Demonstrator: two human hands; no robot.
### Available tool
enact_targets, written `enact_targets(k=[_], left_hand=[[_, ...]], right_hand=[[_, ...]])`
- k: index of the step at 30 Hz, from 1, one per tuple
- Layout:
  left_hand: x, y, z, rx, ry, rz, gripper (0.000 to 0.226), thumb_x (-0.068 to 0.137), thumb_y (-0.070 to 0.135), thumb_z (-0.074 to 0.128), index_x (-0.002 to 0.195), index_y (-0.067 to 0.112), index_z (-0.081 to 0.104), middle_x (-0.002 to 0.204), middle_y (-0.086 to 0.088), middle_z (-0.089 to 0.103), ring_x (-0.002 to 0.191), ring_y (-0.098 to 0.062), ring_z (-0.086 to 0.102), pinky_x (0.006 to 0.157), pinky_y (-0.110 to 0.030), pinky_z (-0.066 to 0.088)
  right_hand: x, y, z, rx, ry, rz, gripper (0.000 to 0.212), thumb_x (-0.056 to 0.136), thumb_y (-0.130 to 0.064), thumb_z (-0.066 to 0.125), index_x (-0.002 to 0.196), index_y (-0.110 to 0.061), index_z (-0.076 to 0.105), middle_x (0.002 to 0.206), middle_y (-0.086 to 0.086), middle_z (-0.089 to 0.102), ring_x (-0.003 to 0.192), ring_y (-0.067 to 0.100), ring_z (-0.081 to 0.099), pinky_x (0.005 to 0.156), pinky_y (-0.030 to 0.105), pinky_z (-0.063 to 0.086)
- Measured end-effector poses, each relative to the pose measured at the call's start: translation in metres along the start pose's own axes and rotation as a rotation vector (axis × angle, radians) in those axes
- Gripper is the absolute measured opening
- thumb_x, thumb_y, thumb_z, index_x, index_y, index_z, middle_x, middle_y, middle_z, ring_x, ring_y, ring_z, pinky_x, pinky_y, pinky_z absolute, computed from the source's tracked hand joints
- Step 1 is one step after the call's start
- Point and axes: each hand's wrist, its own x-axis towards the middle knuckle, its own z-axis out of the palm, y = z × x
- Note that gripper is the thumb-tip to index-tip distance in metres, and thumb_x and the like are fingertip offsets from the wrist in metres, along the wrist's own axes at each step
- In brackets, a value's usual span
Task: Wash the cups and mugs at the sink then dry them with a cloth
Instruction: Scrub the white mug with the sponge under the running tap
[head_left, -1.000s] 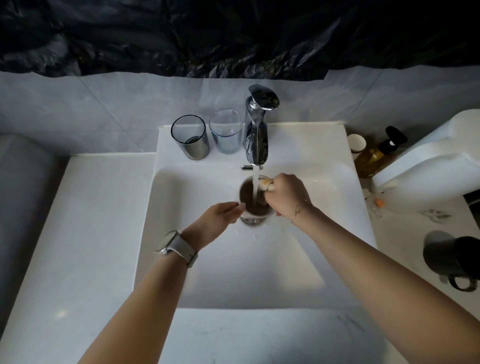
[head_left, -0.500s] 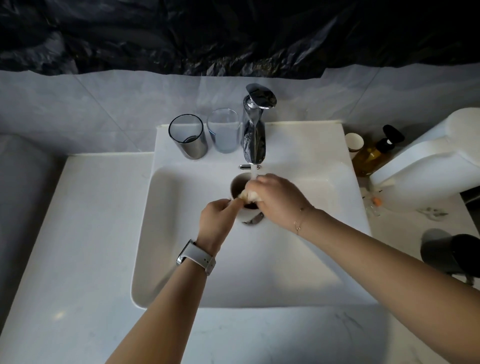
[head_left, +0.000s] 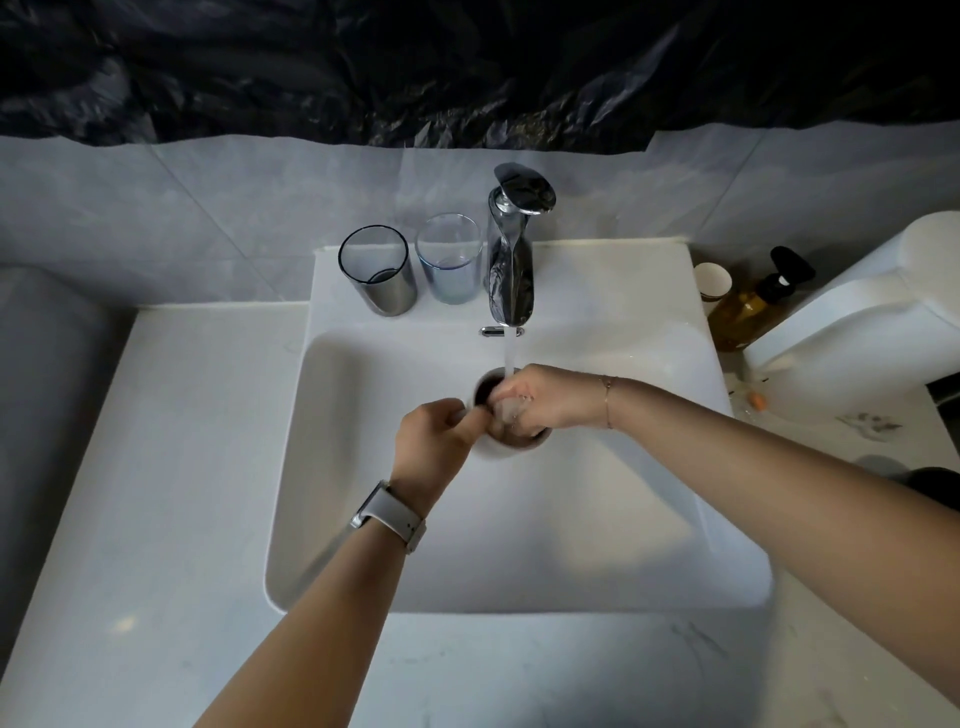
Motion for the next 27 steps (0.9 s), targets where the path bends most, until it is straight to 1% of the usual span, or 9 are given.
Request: enact_targets(k=[2, 7, 10, 13, 16, 18, 21, 24, 27], left_hand=[[0.000, -0.004, -0.001, -0.010, -0.012, -0.010, 0.045, 0.078, 0.037, 0.058, 0.054, 0.018, 0.025, 0.046, 0.007, 0.022, 0.051, -0.012, 0.021, 0.049, -0.028, 0.017], [-0.003, -0.013, 0.001, -0.156, -0.047, -0.164, 0.049, 0.080, 0.042, 0.057, 0.061, 0.000, 0.042, 0.060, -0.004, 0.037, 0.060, -0.015, 0.033, 0.059, -0.030, 0.030], [-0.007, -0.017, 0.000, -0.371, -0.078, -0.282, 0.038, 0.085, 0.040, 0.058, 0.066, 0.008, 0.054, 0.068, -0.003, 0.050, 0.071, -0.017, 0.048, 0.066, -0.028, 0.043], [-0.012, -0.011, 0.003, -0.464, -0.104, -0.330, 0.030, 0.096, 0.029, 0.055, 0.075, 0.008, 0.055, 0.070, 0.000, 0.053, 0.080, -0.016, 0.056, 0.070, -0.025, 0.045], [-0.016, 0.001, 0.006, -0.567, -0.156, -0.423, 0.042, 0.098, 0.028, 0.052, 0.060, 0.017, 0.039, 0.052, 0.007, 0.037, 0.058, -0.007, 0.053, 0.065, -0.025, 0.039], [-0.016, 0.006, 0.007, -0.675, -0.214, -0.473, 0.050, 0.097, 0.027, 0.051, 0.055, 0.022, 0.025, 0.051, 0.005, 0.019, 0.042, -0.009, 0.031, 0.060, -0.025, 0.030], [-0.010, 0.009, 0.009, -0.853, -0.325, -0.561, 0.045, 0.092, 0.026, 0.049, 0.060, 0.022, 0.018, 0.062, 0.002, 0.008, 0.055, -0.015, 0.007, 0.059, -0.025, 0.023], [-0.005, 0.013, 0.011, -0.975, -0.321, -0.658, 0.045, 0.092, 0.029, 0.056, 0.059, 0.021, 0.026, 0.058, 0.004, 0.013, 0.052, -0.013, 0.009, 0.055, -0.020, 0.025], [-0.003, 0.011, 0.012, -1.005, -0.280, -0.682, 0.048, 0.094, 0.046, 0.059, 0.059, 0.021, 0.038, 0.055, 0.005, 0.025, 0.051, -0.011, 0.017, 0.056, -0.021, 0.034]], right_hand=[[-0.006, 0.000, -0.002, 0.069, 0.001, -0.027, 0.038, 0.074, 0.009, 0.062, 0.075, -0.030, 0.064, 0.072, -0.009, 0.058, 0.070, 0.006, 0.054, 0.066, 0.020, 0.045], [-0.039, 0.013, -0.024, 0.450, 0.130, -0.046, 0.031, 0.084, 0.014, 0.057, 0.108, -0.004, 0.063, 0.090, 0.008, 0.064, 0.079, 0.011, 0.063, 0.072, 0.017, 0.053], [-0.059, 0.041, -0.023, 0.927, 0.339, -0.122, 0.028, 0.087, 0.007, 0.052, 0.113, 0.002, 0.061, 0.102, 0.014, 0.067, 0.090, 0.019, 0.068, 0.076, 0.026, 0.056], [-0.066, 0.065, -0.004, 1.092, 0.585, -0.172, 0.026, 0.092, 0.001, 0.048, 0.113, -0.005, 0.063, 0.103, 0.008, 0.069, 0.092, 0.017, 0.066, 0.079, 0.028, 0.056], [-0.058, 0.071, 0.016, 1.170, 0.687, -0.158, 0.025, 0.094, 0.001, 0.047, 0.112, -0.007, 0.062, 0.098, 0.009, 0.066, 0.088, 0.016, 0.063, 0.084, 0.027, 0.051], [-0.047, 0.073, 0.025, 1.192, 0.659, -0.102, 0.022, 0.092, -0.007, 0.053, 0.112, -0.009, 0.063, 0.101, 0.010, 0.065, 0.092, 0.019, 0.060, 0.088, 0.032, 0.044], [-0.035, 0.069, 0.027, 1.339, 0.493, -0.081, 0.018, 0.092, -0.023, 0.052, 0.103, -0.018, 0.064, 0.105, 0.002, 0.064, 0.093, 0.015, 0.057, 0.078, 0.031, 0.043], [-0.029, 0.059, 0.022, 1.368, 0.413, -0.106, 0.019, 0.093, -0.028, 0.047, 0.080, -0.020, 0.059, 0.082, -0.007, 0.059, 0.074, 0.009, 0.051, 0.062, 0.025, 0.039], [-0.019, 0.057, 0.019, 1.202, 0.418, -0.109, 0.029, 0.092, -0.030, 0.054, 0.074, -0.018, 0.035, 0.075, -0.001, 0.034, 0.067, 0.013, 0.030, 0.057, 0.026, 0.030]])
